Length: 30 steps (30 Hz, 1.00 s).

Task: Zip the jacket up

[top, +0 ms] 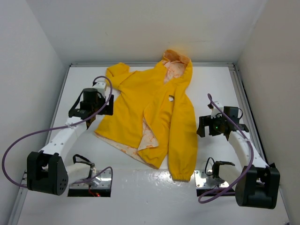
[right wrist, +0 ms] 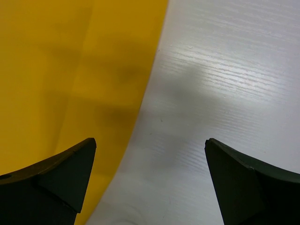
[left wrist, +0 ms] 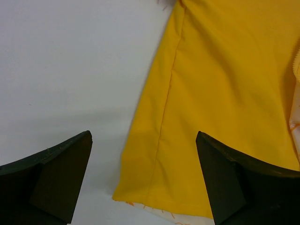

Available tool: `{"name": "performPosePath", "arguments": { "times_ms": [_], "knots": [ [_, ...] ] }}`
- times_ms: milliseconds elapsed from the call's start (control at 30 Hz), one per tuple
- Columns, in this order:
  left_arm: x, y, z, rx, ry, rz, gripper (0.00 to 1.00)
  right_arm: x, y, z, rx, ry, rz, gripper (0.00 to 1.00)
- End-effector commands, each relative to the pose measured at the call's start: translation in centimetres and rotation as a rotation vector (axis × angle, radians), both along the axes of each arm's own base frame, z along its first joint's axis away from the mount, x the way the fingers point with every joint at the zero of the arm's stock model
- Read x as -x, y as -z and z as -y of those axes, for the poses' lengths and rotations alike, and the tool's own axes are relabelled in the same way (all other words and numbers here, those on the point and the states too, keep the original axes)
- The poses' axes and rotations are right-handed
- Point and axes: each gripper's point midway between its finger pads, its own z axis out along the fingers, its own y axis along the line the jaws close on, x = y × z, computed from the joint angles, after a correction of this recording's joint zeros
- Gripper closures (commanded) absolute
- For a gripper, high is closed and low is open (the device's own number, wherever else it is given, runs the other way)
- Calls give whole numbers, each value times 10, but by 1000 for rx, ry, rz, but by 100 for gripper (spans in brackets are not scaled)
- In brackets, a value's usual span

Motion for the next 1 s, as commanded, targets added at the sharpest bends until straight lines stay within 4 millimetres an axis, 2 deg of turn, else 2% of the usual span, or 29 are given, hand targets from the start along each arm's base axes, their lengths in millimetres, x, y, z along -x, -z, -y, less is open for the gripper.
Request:
{"name": "performPosePath", "arguments": {
  "times_ms": [0,167,267,300,367,500,533,600,667,733,767,800,867,900,967],
  "knots": [
    [-3,-24,15,10,86,68,1,-2,-7,-3,-13,-11,21,0],
    [6,-21,29,18,137,45,1,-2,-6,-3,-18,-5,13,0],
    [27,-6,54,53,243,-11,1,-2,-6,-4,-27,-3,14,0],
    [37,4,67,75,281,-48,1,-2,-6,-5,-29,-2,11,0],
    [51,15,81,156,308,-104,1,-1,-5,-6,-42,4,3,0],
    [71,14,118,277,404,-160,8,-3,-9,-10,-69,10,2,1],
    [75,17,125,300,411,-187,8,-3,-10,-10,-73,14,1,1],
    [82,18,139,353,423,-220,16,-6,-13,-12,-86,18,5,3],
    [93,25,156,399,414,-285,17,-7,-14,-14,-110,40,-7,3],
    [97,28,167,417,398,-316,20,-10,-16,-18,-118,35,-4,4],
    [97,37,167,403,372,-343,21,-9,-14,-19,-122,34,-17,4],
    [94,32,174,413,375,-341,23,-10,-15,-21,-123,31,-13,4],
    [91,35,179,425,350,-366,24,-11,-14,-24,-128,24,-25,4],
    [91,43,184,420,342,-402,24,-13,-15,-25,-128,24,-19,4],
    [88,40,197,429,352,-414,27,-14,-13,-27,-132,20,-30,5]
  ]
}}
